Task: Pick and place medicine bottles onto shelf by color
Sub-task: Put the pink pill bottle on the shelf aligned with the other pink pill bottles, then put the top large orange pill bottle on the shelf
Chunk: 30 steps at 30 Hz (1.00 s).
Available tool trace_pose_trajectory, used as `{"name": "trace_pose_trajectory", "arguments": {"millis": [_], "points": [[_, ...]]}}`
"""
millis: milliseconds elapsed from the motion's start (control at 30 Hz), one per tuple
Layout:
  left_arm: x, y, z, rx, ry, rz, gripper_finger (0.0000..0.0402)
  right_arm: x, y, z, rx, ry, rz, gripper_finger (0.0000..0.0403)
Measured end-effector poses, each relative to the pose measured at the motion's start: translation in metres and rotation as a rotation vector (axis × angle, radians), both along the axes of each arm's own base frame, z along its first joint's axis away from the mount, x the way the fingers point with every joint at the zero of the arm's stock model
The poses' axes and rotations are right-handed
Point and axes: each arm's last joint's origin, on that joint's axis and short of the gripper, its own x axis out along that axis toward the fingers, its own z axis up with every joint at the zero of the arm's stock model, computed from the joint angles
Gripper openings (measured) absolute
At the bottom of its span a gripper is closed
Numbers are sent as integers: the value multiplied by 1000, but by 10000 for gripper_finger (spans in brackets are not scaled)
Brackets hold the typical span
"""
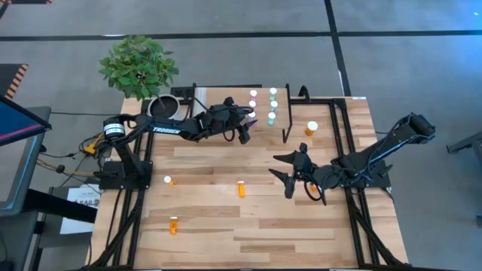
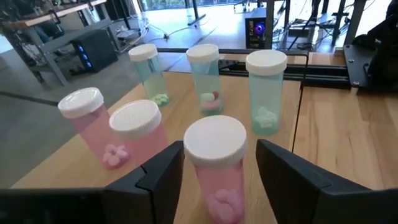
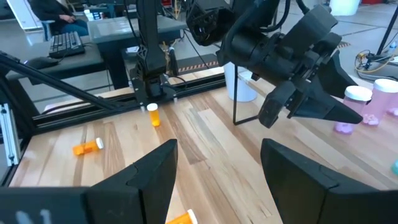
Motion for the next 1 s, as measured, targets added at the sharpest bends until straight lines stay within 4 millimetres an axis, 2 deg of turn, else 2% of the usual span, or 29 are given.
{"name": "trace_pose_trajectory", "arguments": {"millis": [367, 767, 1000], "points": [[-6, -2, -2, -31, 83, 30, 200, 0, 0, 0, 0, 1, 1, 255], [-41, -13, 37, -47, 178, 75, 199, 0, 0, -1, -2, 5, 1, 255], [-58, -45, 65, -40, 173, -4, 199, -1, -1, -3, 26, 13, -14, 255]]}}
